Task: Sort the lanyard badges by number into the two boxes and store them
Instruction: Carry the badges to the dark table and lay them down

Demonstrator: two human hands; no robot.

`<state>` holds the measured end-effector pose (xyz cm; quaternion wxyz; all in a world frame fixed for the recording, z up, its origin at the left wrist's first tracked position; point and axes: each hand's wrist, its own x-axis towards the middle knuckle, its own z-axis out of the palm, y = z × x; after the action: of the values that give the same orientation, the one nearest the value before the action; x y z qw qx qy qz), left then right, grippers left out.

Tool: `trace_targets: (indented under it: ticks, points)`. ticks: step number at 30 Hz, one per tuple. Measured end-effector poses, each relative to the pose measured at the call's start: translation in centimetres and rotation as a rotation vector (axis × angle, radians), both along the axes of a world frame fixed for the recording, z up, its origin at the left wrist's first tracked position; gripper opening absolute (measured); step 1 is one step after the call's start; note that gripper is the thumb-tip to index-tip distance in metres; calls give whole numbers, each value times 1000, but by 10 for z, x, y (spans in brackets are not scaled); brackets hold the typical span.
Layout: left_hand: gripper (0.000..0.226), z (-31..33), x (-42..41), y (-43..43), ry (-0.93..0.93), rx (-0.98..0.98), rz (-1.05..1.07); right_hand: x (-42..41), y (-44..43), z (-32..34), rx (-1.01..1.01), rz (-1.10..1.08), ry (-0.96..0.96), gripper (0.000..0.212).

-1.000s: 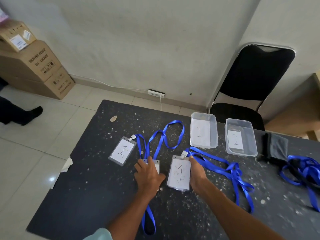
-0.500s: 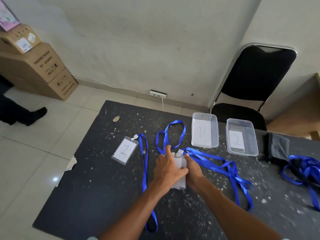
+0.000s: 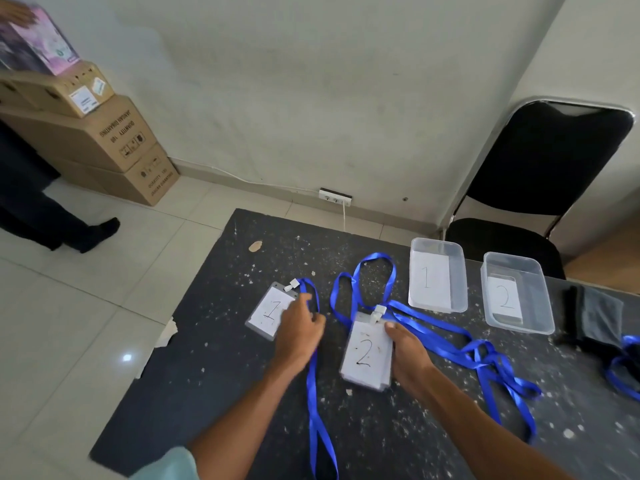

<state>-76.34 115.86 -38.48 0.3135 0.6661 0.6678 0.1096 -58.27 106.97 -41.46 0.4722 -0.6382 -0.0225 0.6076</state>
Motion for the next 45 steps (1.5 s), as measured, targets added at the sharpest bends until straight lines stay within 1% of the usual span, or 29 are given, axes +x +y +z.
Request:
trace_targets:
  ticks: [1,2,4,5,6,8,11,14,16,19,21,24,26,28,30,32,34,36,38,40,41,42,43,45]
  points:
    - [48,-6,-14,14,109,45,-4,1,1,-4,-12,-7,3,23]
    - [56,-11,-26,26,216,60,-18,2,3,-7,-22,-14,0,24]
    - [90,-20,-45,45,389,-7,-66,5,6,-14,-38,-28,-8,25]
    - [106,-25,-51,51,431,-45,-93,6,8,-15,-44,-37,-8,25]
    - [116,-29,-54,56,445,-72,-114,8,9,-17,-52,-44,-6,25]
    - [123,-35,-55,60,451,-88,-133,10,10,-18,-71,-58,1,24]
    - [120,-39,-48,59,454,-69,-137,12,8,-20,-78,-74,9,25]
    - [118,-37,-47,56,427,-134,-95,12,4,-20,-68,-81,4,25]
    - [115,-35,-45,51,376,-170,-66,13,0,-16,-72,-85,0,23]
    - [111,-26,-34,39,233,-229,12,16,-5,-10,-73,-97,-5,23]
    - [109,-16,-20,28,93,-282,38,19,-9,-6,-67,-111,-29,24]
    - [106,12,15,1,-113,-283,-10,22,-16,5,-31,-124,-64,26]
    - [106,29,49,-25,-187,-279,-79,26,-22,16,-14,-130,-62,25]
    - [110,35,83,-53,-168,-258,-155,34,-29,25,-1,-124,-51,27]
    - [112,38,114,-82,-67,-227,-223,45,-38,34,28,-118,-11,33]
    - [102,42,139,-109,23,-204,-234,61,-51,45,50,-131,11,36]
    - [97,46,160,-134,66,-132,-241,80,-70,55,61,-159,33,38]
    - [97,47,179,-154,77,-121,-241,102,-94,58,61,-219,61,44]
    - [99,50,199,-173,33,-153,-280,122,-121,63,87,-203,93,46]
    - [101,49,216,-191,-42,-167,-351,142,-149,69,125,-162,88,31]
    - [102,53,225,-200,-129,-188,-386,155,-163,69,141,-169,65,24]
    - [98,55,231,-208,-238,-233,-383,169,-177,68,153,-170,43,22]
    - [86,56,238,-216,-361,-274,-343,181,-190,72,161,-168,23,23]
    - [50,60,251,-231,-528,-435,-123,205,-215,79,159,-165,17,24]
